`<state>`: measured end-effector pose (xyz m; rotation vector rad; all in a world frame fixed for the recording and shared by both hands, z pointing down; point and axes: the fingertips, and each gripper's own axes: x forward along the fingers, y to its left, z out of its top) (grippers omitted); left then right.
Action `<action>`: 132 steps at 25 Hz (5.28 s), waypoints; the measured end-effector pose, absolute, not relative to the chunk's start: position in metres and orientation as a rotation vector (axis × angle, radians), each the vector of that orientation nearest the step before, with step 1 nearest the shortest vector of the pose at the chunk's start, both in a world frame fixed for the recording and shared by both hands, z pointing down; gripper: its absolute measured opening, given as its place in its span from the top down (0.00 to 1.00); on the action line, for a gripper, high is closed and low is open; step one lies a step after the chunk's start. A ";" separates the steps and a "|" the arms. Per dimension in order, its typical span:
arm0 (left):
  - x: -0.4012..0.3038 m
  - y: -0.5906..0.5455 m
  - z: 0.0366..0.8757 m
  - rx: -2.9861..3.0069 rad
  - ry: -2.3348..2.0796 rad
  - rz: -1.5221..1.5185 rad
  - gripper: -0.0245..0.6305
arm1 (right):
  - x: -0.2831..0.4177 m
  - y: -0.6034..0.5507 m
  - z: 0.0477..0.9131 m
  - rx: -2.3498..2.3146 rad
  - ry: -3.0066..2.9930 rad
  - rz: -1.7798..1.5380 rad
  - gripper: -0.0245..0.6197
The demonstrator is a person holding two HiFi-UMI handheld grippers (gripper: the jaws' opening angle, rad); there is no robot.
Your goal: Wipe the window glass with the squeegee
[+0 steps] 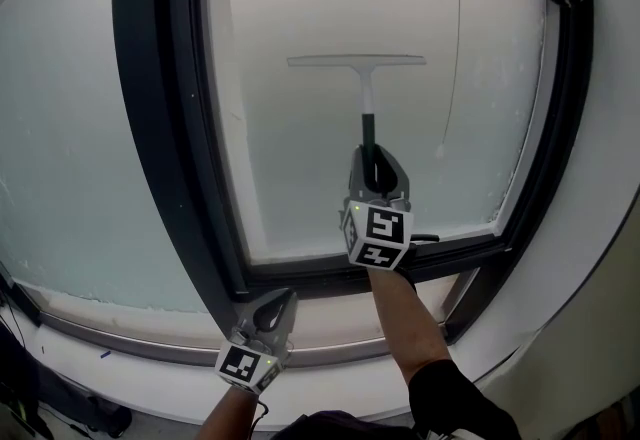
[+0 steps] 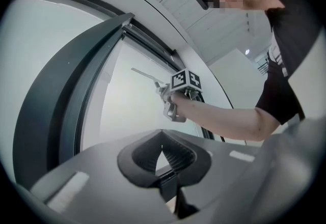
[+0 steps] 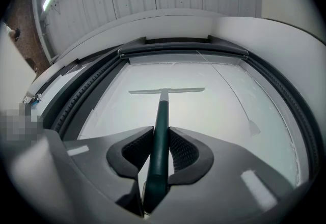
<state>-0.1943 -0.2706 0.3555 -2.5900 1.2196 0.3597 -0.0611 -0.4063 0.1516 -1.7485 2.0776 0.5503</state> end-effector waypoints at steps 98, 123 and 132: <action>-0.180 -0.292 0.381 -2.681 1.342 0.464 0.96 | -0.053 -0.379 0.384 -1.934 2.308 0.194 0.81; -0.185 -0.287 0.410 -2.737 1.387 0.392 0.96 | -0.054 -0.369 0.437 -1.985 2.362 0.054 0.81; -0.193 -0.288 0.416 -2.742 1.421 0.381 0.96 | -0.054 -0.363 0.461 -2.016 2.371 -0.016 0.81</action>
